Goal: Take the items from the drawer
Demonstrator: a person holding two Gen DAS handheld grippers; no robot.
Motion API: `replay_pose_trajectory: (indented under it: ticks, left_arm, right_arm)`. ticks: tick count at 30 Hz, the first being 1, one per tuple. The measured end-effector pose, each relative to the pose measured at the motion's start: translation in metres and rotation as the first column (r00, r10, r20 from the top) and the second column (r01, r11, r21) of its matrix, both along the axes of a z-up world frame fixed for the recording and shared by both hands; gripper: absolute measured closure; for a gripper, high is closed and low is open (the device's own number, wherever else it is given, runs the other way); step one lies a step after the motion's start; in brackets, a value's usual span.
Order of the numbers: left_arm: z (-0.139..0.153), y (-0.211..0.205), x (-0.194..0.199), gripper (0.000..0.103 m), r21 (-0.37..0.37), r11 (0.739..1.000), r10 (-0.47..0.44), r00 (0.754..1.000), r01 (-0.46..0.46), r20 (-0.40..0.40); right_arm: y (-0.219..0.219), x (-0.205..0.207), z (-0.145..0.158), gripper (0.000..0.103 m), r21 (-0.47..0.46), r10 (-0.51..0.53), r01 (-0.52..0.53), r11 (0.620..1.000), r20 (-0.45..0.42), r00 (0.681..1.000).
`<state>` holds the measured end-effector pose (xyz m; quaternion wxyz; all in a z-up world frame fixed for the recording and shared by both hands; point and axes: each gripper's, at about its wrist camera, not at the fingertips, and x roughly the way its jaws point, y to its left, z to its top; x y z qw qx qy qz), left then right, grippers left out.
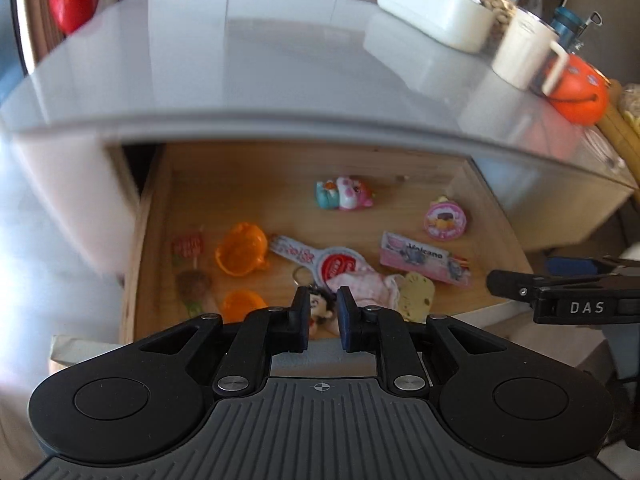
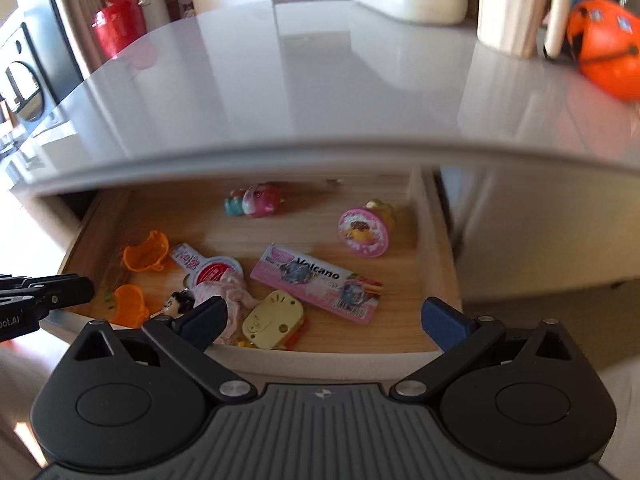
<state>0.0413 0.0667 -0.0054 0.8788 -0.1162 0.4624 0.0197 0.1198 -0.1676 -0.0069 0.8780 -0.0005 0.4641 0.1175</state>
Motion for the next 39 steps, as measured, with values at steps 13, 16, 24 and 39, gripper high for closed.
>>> replay_pose_trajectory:
  ticks: [13,16,24,39]
  left_arm:
    - [-0.003,-0.009,-0.027,0.089,0.027,1.000,0.012,0.999,-0.013,0.050]
    - [-0.004,-0.007,-0.028,0.086,0.003,1.000,0.009,0.998,-0.009,0.064]
    - [0.011,0.011,0.005,0.085,0.050,0.992,-0.124,0.987,0.119,0.102]
    - [-0.011,0.035,0.074,0.085,0.146,0.958,-0.240,0.968,0.249,-0.073]
  right_arm:
    - [-0.008,-0.043,-0.003,0.000,0.019,0.007,-0.006,1.000,-0.014,1.000]
    - [-0.005,-0.039,-0.006,0.000,0.010,0.004,-0.004,1.000,-0.018,1.000]
    - [0.001,0.000,0.006,0.006,-0.018,0.214,-0.215,0.977,-0.040,0.976]
    - [0.072,0.069,-0.049,0.044,-0.152,0.657,-0.703,0.694,-0.266,0.706]
